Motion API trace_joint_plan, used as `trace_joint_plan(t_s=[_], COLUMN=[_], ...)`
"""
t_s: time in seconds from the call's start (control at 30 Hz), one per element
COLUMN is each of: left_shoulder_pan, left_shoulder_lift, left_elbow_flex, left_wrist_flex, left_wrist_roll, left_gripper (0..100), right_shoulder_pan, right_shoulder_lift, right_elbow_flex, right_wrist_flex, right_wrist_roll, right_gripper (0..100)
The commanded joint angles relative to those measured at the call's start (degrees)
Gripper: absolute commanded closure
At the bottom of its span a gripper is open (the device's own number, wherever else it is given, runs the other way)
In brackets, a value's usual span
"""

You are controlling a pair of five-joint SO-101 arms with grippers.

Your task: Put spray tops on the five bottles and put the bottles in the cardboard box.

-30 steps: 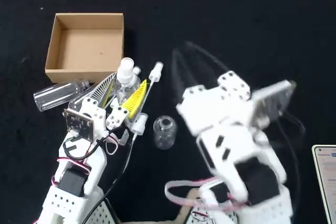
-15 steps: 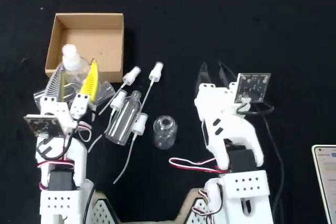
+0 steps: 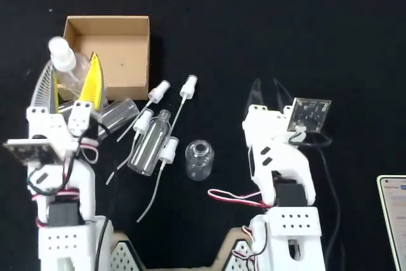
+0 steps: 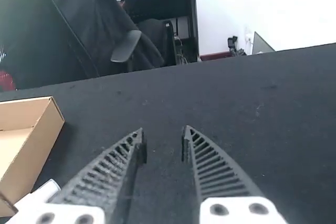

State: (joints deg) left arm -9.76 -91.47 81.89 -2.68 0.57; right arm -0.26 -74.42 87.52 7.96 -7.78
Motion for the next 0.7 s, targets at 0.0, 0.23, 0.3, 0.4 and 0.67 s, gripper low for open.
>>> trace_joint_plan(t_s=[0.0,0.23,0.3,0.4,0.67], left_shoulder_pan=[-0.7,-3.9,-5.2,-6.3,-6.2], left_shoulder_lift=[18.1,48.3,56.8,68.8,94.9], left_elbow_flex=[-9.4,-21.1,-25.2,-31.8,-46.9], left_wrist_flex=[-12.5,-26.9,-29.5,-33.8,-46.5], left_wrist_roll=[0.2,-2.9,-3.8,-3.4,-3.4], left_gripper=[97,97,97,97,97], right_shoulder_pan=[1.1,1.1,1.1,1.1,0.8], right_shoulder_lift=[-0.7,-0.7,-0.7,-0.7,-0.7], right_elbow_flex=[0.1,0.5,0.5,0.5,0.5], right_wrist_flex=[-3.6,-3.6,-3.6,-3.6,-3.5], right_wrist_roll=[0.4,0.4,0.4,0.4,0.4], right_gripper=[88.5,88.4,88.4,88.4,88.4])
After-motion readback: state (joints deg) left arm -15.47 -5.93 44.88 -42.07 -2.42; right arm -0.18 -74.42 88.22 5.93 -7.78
